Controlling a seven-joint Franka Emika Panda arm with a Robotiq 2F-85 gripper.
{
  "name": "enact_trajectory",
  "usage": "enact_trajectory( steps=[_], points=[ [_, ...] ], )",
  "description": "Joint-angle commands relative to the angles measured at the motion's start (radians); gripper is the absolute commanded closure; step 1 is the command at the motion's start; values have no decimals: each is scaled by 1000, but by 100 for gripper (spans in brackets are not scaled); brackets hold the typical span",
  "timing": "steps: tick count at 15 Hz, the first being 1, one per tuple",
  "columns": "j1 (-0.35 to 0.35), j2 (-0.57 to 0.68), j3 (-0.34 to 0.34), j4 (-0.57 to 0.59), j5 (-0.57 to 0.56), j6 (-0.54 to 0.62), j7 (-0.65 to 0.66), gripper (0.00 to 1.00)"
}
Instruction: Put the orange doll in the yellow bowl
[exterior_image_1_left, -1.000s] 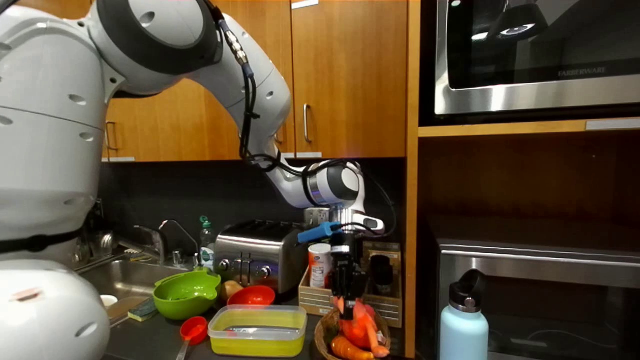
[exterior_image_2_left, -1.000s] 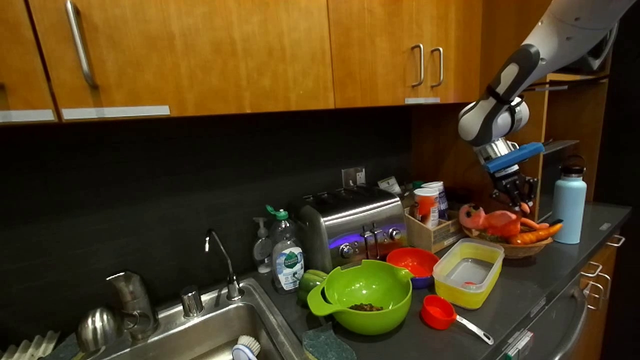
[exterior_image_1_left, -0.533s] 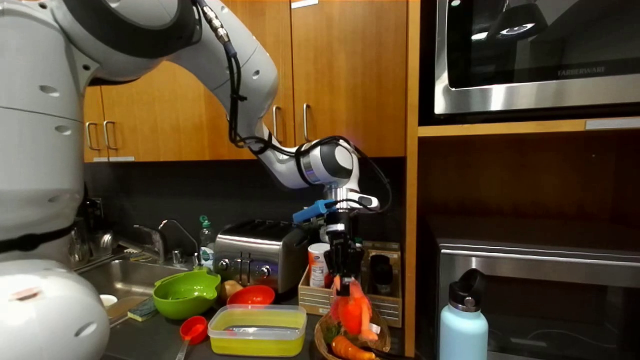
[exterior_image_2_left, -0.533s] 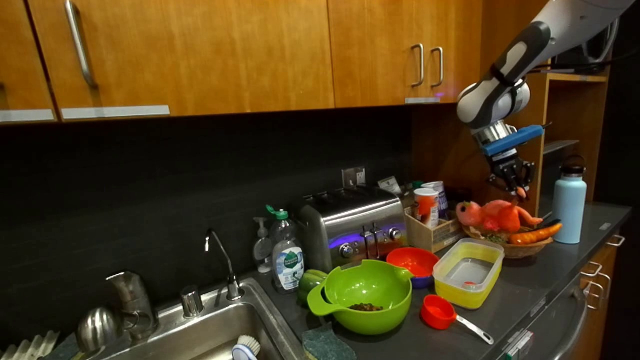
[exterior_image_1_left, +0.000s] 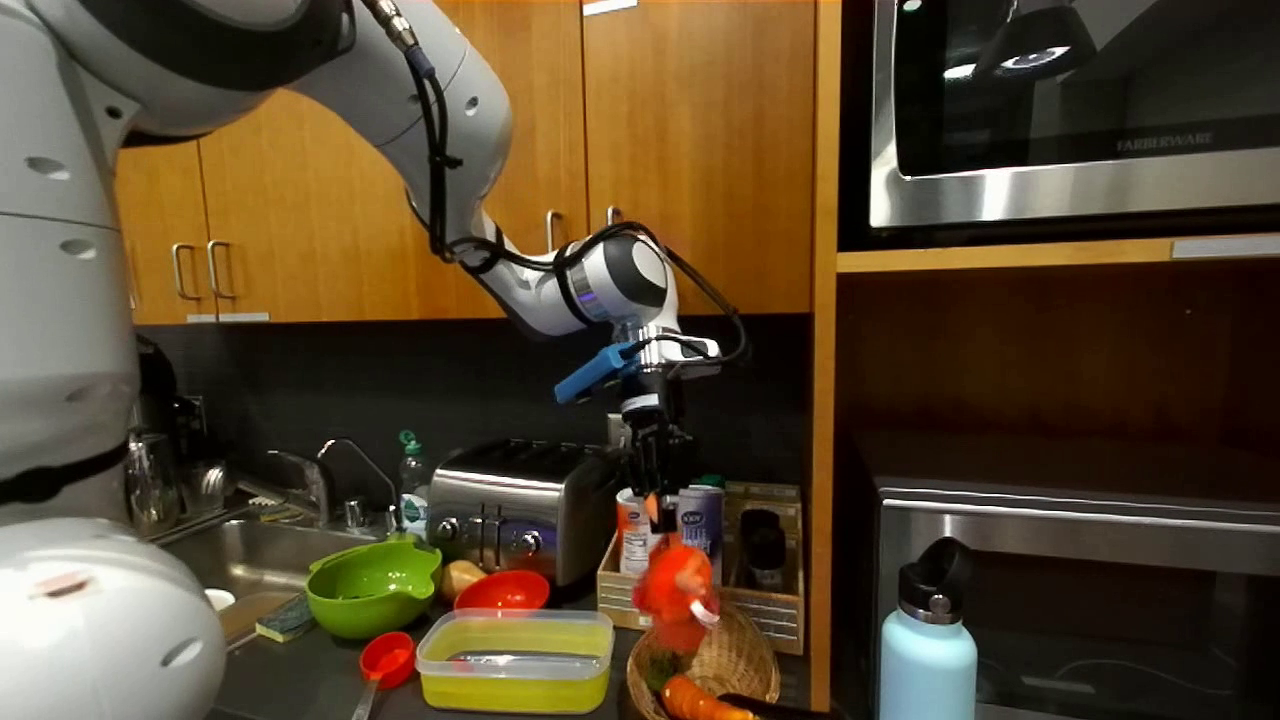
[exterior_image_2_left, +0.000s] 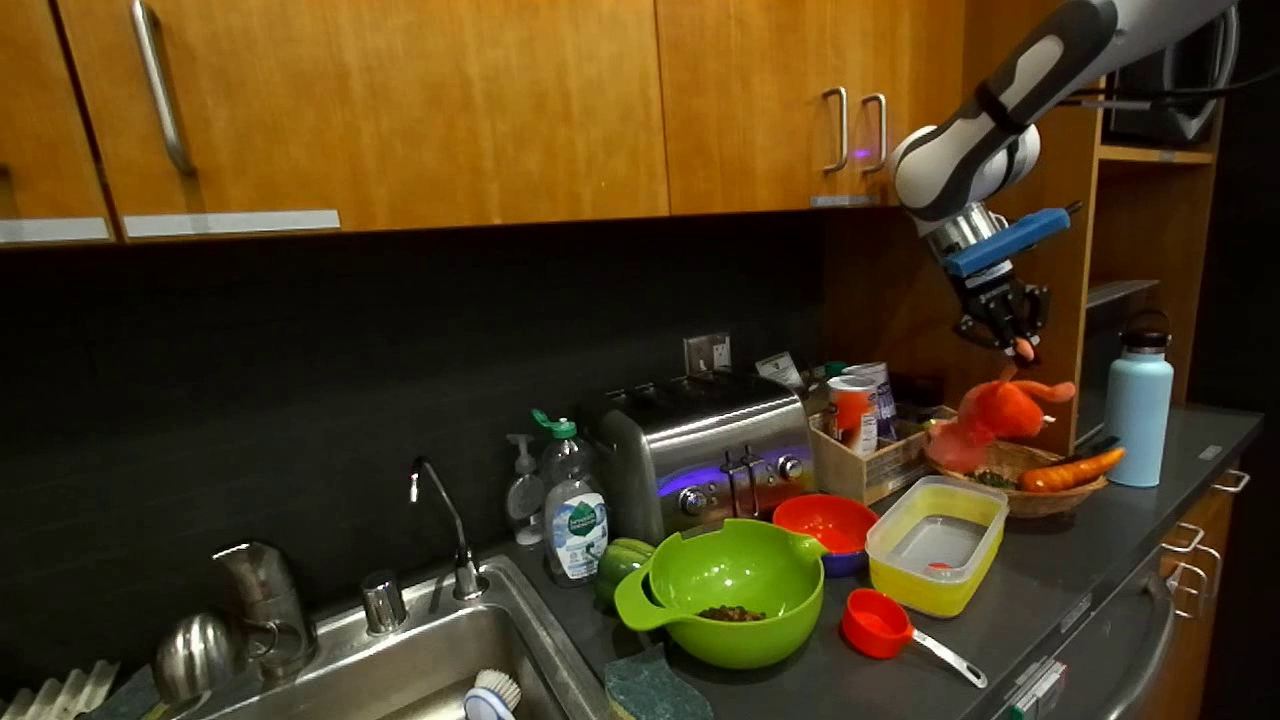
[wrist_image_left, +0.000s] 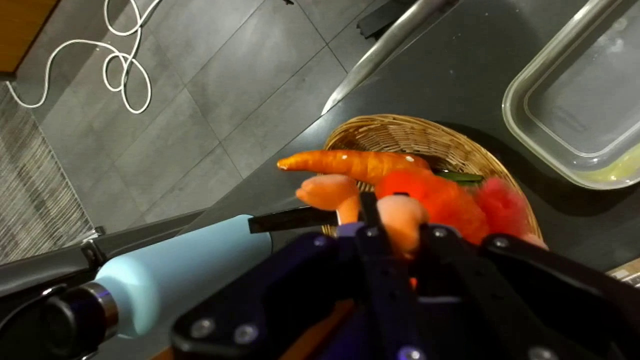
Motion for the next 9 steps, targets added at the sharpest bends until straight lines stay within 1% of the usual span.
enact_trajectory(
  steps=[1, 5, 9],
  points=[
    [19, -49, 33, 31, -75, -105, 13, 97],
    [24, -63, 48, 70, -138, -180, 11, 97],
    [39, -64, 71, 89, -132, -209, 11, 97]
  ],
)
